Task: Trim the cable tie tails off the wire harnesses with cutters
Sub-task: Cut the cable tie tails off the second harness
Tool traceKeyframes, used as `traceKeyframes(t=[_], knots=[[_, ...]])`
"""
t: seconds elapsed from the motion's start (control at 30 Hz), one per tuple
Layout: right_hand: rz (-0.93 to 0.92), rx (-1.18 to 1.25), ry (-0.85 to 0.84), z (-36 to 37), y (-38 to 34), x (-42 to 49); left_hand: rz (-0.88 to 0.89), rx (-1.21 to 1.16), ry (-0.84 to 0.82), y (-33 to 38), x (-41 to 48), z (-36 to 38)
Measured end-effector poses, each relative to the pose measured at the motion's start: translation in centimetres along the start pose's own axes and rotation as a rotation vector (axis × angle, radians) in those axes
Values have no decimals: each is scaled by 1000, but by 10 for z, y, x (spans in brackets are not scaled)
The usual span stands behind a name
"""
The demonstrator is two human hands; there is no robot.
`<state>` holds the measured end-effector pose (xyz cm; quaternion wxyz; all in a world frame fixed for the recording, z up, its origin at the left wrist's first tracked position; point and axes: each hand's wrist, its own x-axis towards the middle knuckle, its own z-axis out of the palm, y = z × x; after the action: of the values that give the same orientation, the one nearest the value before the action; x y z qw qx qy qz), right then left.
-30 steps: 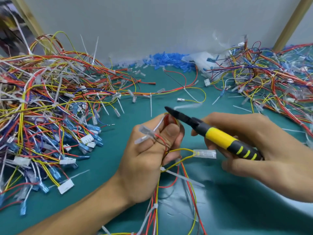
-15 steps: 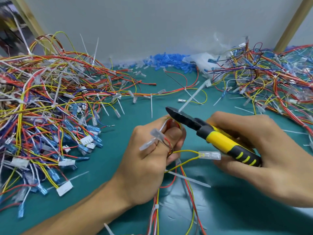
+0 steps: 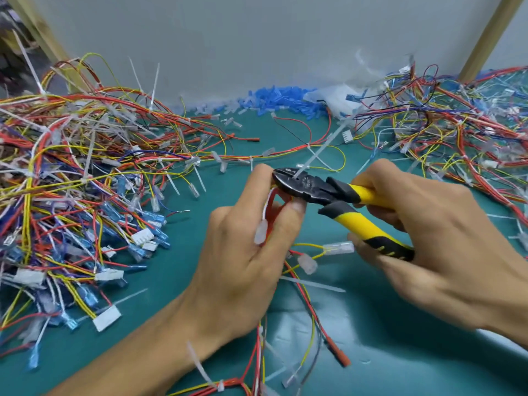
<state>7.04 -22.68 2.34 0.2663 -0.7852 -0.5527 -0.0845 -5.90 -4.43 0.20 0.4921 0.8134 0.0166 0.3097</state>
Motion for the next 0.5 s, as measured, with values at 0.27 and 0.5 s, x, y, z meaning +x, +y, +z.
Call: traceKeyframes(t=[0.27,0.5], knots=[[8,151,7,6,-4,1,61,102,-21,1,-2,-1],[-52,105,-9,4,2,0,104,-12,-70,-3,-5,-1]])
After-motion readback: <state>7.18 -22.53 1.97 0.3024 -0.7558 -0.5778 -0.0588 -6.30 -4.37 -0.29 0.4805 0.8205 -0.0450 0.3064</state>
